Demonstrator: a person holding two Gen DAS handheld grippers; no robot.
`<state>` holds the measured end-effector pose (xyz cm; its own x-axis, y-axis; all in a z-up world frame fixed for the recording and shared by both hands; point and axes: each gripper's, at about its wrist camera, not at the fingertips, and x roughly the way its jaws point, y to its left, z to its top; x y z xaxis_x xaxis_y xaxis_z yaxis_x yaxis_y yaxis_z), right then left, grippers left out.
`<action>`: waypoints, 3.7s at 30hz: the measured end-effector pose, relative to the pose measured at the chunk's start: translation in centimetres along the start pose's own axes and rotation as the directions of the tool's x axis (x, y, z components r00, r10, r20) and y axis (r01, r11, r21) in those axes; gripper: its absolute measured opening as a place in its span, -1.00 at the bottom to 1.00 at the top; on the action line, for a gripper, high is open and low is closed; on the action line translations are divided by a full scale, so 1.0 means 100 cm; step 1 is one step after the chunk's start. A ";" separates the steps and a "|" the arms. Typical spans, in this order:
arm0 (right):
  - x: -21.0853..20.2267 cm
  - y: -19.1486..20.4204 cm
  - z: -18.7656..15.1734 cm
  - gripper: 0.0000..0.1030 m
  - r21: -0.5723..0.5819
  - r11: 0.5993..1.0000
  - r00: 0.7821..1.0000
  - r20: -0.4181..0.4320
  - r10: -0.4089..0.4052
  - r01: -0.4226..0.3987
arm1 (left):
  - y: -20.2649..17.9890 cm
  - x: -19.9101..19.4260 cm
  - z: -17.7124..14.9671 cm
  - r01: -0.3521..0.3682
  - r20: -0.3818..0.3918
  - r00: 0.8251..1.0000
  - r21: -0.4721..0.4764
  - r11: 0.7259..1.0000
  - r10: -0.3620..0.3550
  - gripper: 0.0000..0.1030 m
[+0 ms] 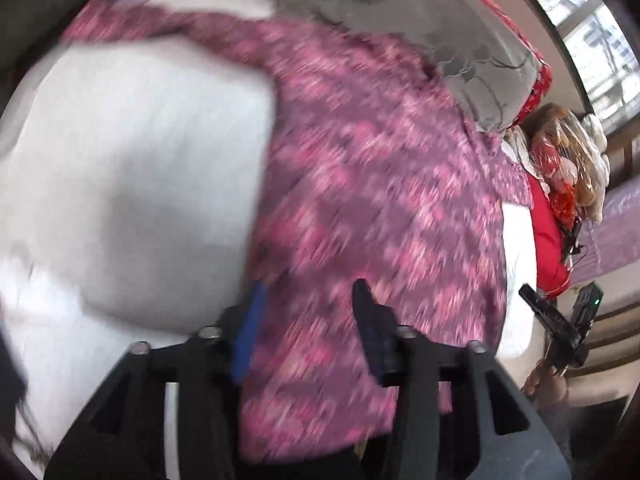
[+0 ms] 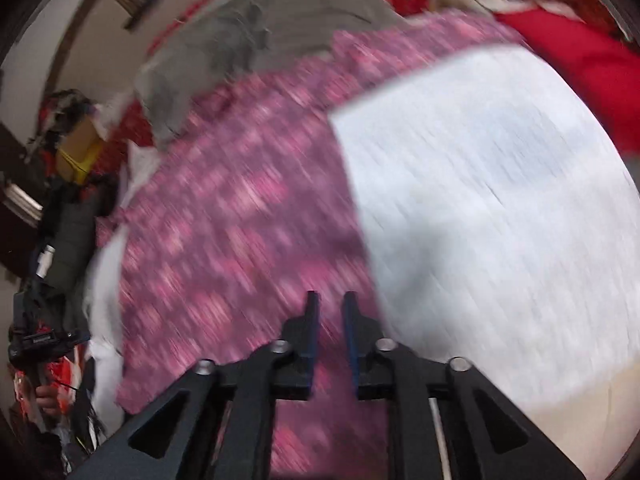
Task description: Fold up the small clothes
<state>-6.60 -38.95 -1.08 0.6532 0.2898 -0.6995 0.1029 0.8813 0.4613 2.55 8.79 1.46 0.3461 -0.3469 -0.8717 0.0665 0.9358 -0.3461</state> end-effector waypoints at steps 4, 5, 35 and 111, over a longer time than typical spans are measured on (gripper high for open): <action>0.050 0.016 0.027 -0.47 -0.036 0.999 1.000 0.013 -0.025 0.025 | -0.034 0.051 0.031 -0.055 -0.015 0.998 0.044 0.997 0.056 -0.13; 0.069 0.019 0.029 -0.47 -0.032 0.998 0.999 -0.018 -0.049 0.049 | -0.040 0.069 0.038 -0.081 -0.034 0.996 0.050 0.996 0.082 -0.13; 0.040 -0.292 0.265 -0.82 0.628 0.779 0.856 0.402 -0.325 0.001 | -0.089 0.115 0.129 -0.012 0.044 0.999 0.095 0.995 0.008 -0.11; 0.116 -0.003 0.092 -0.16 0.248 0.932 0.964 0.040 0.262 -0.264 | -0.105 0.109 0.194 0.265 0.121 0.963 -0.233 0.936 -0.243 -0.93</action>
<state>7.80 -39.25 -4.31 0.6869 0.4958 -0.5314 0.1097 0.6521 0.7502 23.76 -3.64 2.27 0.4300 -0.5536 -0.7132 -0.0639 0.7693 -0.6357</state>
